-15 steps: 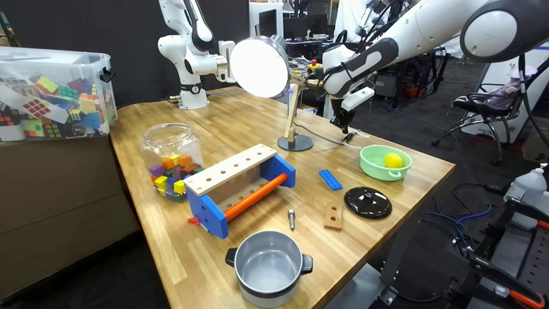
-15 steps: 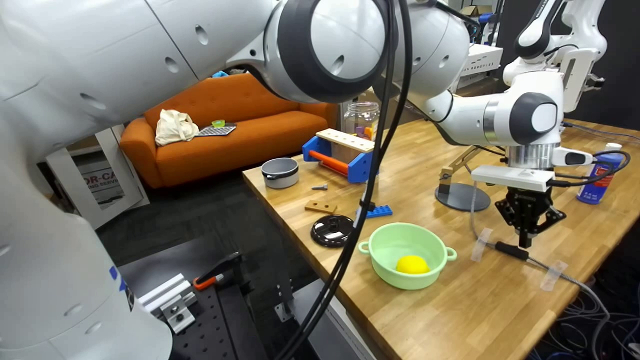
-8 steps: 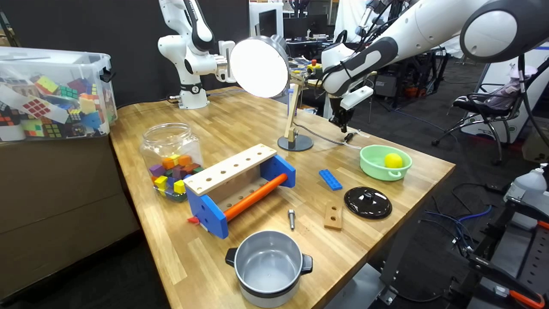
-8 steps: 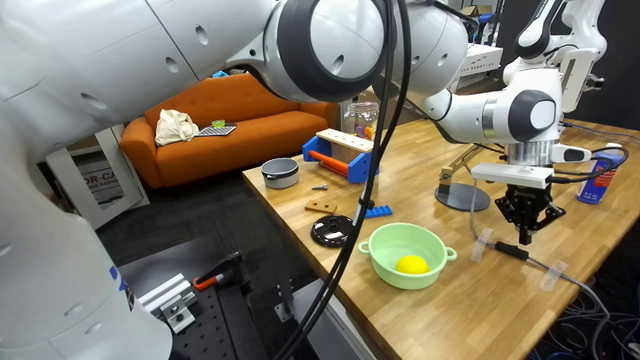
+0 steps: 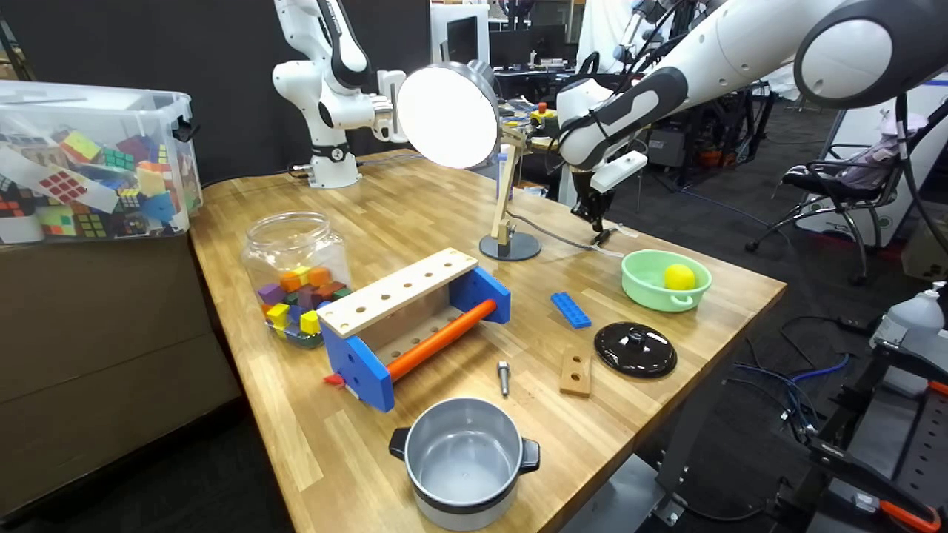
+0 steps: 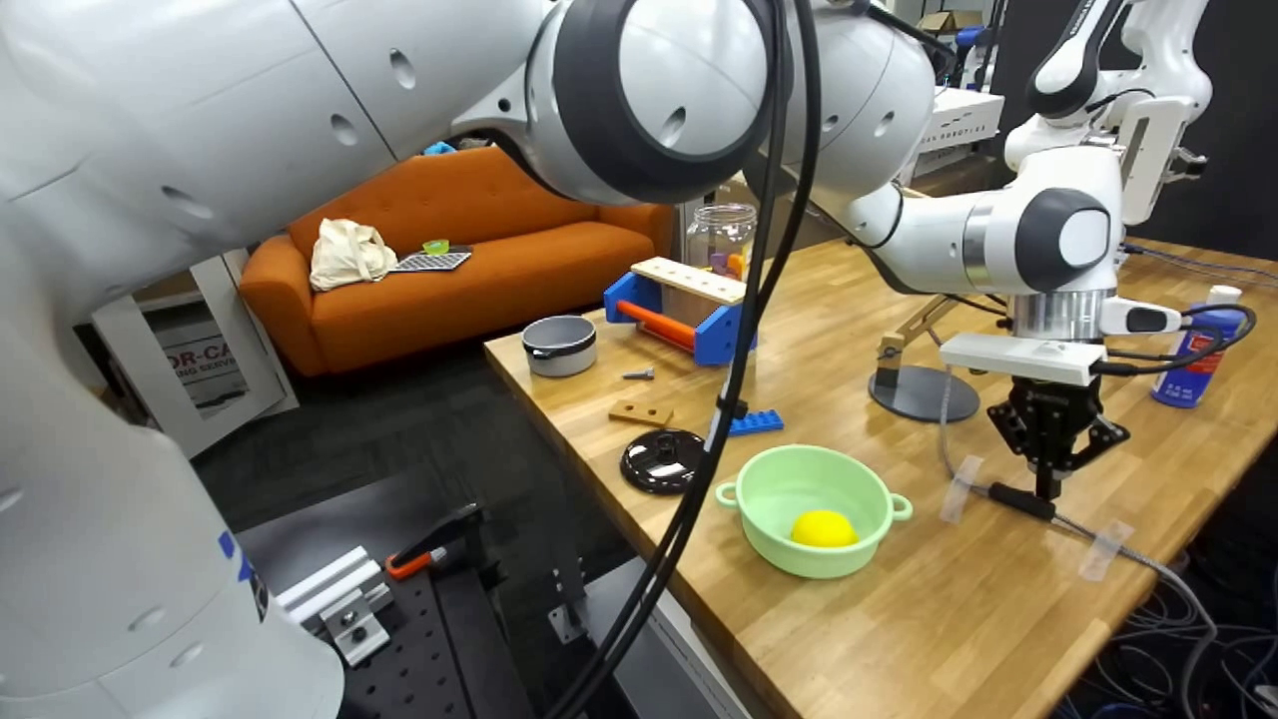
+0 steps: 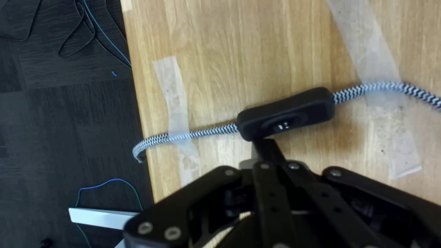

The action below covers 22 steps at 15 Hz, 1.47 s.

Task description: Turn off the lamp

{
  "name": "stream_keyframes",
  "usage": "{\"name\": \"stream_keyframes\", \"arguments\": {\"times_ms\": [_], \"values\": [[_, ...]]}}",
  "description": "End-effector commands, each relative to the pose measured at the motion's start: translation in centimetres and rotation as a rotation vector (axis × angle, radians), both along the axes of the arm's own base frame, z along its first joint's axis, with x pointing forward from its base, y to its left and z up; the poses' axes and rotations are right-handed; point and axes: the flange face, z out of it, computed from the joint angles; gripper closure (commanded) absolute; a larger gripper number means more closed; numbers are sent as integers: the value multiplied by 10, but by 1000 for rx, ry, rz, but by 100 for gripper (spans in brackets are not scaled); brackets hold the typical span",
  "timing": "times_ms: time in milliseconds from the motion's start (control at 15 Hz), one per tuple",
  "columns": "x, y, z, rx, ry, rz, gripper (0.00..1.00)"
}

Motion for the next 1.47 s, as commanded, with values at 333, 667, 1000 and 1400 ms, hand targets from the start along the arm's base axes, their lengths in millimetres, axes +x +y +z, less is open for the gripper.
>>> {"name": "stream_keyframes", "arguments": {"times_ms": [333, 667, 1000, 1400], "values": [[-2, 2, 7, -31, 9, 17, 100], [-1, 0, 14, -33, 1, 19, 100], [-2, 5, 15, -28, -2, 37, 100], [-7, -1, 13, -40, 12, 25, 100]]}}
